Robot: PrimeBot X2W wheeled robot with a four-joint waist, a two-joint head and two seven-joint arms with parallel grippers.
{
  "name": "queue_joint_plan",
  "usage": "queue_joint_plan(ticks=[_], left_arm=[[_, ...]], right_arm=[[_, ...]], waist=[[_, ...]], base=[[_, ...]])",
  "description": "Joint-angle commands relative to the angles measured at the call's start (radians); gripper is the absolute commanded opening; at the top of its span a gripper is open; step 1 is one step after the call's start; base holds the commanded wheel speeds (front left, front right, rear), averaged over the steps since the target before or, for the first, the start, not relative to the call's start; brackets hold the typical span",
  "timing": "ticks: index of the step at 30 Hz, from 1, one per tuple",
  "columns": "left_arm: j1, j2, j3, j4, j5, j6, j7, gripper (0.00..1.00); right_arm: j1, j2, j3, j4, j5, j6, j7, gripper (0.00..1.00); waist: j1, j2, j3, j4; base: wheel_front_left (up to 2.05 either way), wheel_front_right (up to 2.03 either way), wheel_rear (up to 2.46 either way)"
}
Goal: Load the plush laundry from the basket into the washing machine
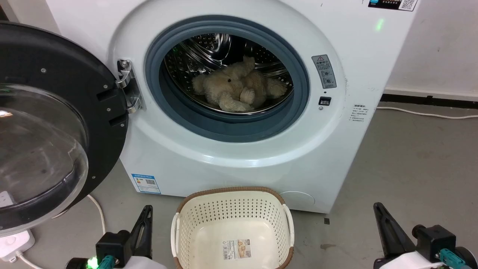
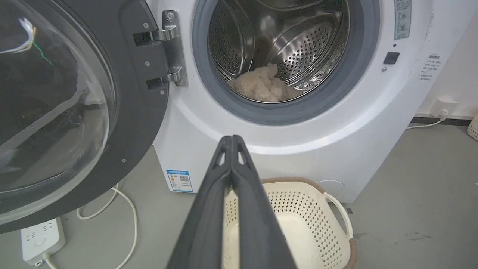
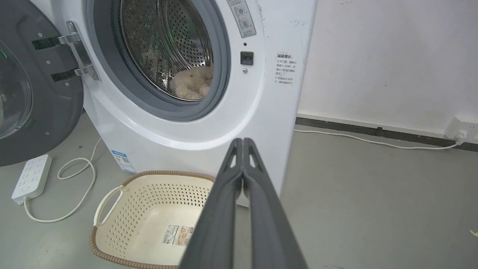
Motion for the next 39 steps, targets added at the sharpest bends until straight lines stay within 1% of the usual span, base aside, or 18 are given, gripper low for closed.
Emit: queue_joint_plan(ticks=[1,39], left_arm=[[-0.021,-0.004,0.005,-0.008,0.014,0.001,0.006,0.00],[-0.062,-0.034,0.040,-0.039,0.076,0.002,0.084,0.00]], right_arm=[[-0.021,0.000,0.001,-0.009,-0.011,0.000,0.004,0.00],[-0.059,-0.001,0.023,-0.052,-0.054,0.001,0.082,0.00]], waist=[[-0.0001,0.0000,0.000,-0.002],[-0.0001,0.0000,0.011,-0.041]], base=[[0.00,0.00,0.00],[0.00,0.00,0.00]])
